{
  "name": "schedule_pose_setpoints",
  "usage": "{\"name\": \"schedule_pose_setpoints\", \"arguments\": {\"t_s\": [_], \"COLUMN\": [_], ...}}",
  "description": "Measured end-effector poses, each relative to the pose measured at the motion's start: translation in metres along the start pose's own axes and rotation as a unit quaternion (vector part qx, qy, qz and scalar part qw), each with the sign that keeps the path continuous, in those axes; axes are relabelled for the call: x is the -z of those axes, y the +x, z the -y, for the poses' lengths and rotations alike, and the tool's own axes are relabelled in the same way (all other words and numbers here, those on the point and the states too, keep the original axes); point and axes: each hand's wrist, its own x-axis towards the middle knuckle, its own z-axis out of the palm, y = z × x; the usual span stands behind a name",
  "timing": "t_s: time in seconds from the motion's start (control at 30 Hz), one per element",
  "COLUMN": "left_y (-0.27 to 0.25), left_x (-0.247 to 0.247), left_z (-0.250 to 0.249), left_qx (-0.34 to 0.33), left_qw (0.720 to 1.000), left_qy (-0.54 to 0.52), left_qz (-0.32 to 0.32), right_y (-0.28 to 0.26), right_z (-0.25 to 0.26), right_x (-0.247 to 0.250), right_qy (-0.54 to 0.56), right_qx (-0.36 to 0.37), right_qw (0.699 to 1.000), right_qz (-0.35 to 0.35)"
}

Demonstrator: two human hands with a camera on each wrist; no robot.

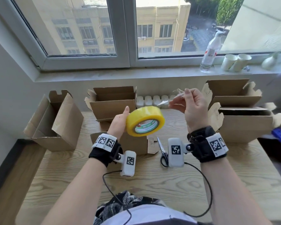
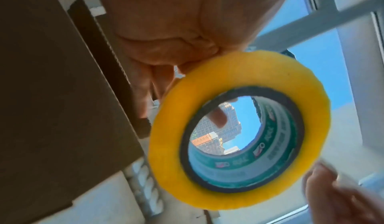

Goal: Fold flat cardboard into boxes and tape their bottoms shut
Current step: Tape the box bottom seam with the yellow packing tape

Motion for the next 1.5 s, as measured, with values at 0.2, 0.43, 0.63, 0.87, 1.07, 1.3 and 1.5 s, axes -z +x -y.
{"name": "schedule_pose_setpoints", "arguments": {"t_s": [0.2, 0.43, 0.63, 0.87, 1.07, 1.3, 1.5], "left_y": [0.005, 0.009, 0.021, 0.005, 0.003, 0.012, 0.015], "left_x": [-0.014, -0.025, -0.035, -0.047, -0.076, -0.116, -0.090], "left_z": [-0.001, 0.022, 0.044, 0.011, -0.005, -0.002, 0.001], "left_qx": [0.044, 0.011, 0.094, 0.060, -0.039, -0.006, -0.091], "left_qw": [0.977, 0.995, 0.993, 0.986, 0.970, 0.980, 0.981], "left_qy": [-0.205, -0.084, -0.058, -0.059, 0.130, 0.139, 0.101], "left_qz": [0.031, -0.053, 0.034, 0.144, 0.202, 0.140, 0.139], "right_y": [0.005, 0.001, 0.002, -0.003, -0.012, -0.001, 0.020], "right_z": [-0.034, -0.041, 0.022, 0.038, 0.035, 0.043, 0.018], "right_x": [0.037, 0.069, 0.042, 0.030, 0.003, 0.017, 0.094], "right_qy": [-0.025, 0.011, 0.038, 0.070, 0.047, 0.073, 0.080], "right_qx": [-0.084, -0.122, 0.013, 0.040, 0.043, 0.057, -0.032], "right_qw": [0.991, 0.982, 0.997, 0.996, 0.998, 0.995, 0.956], "right_qz": [-0.102, -0.142, -0.062, -0.031, 0.024, -0.029, -0.279]}}
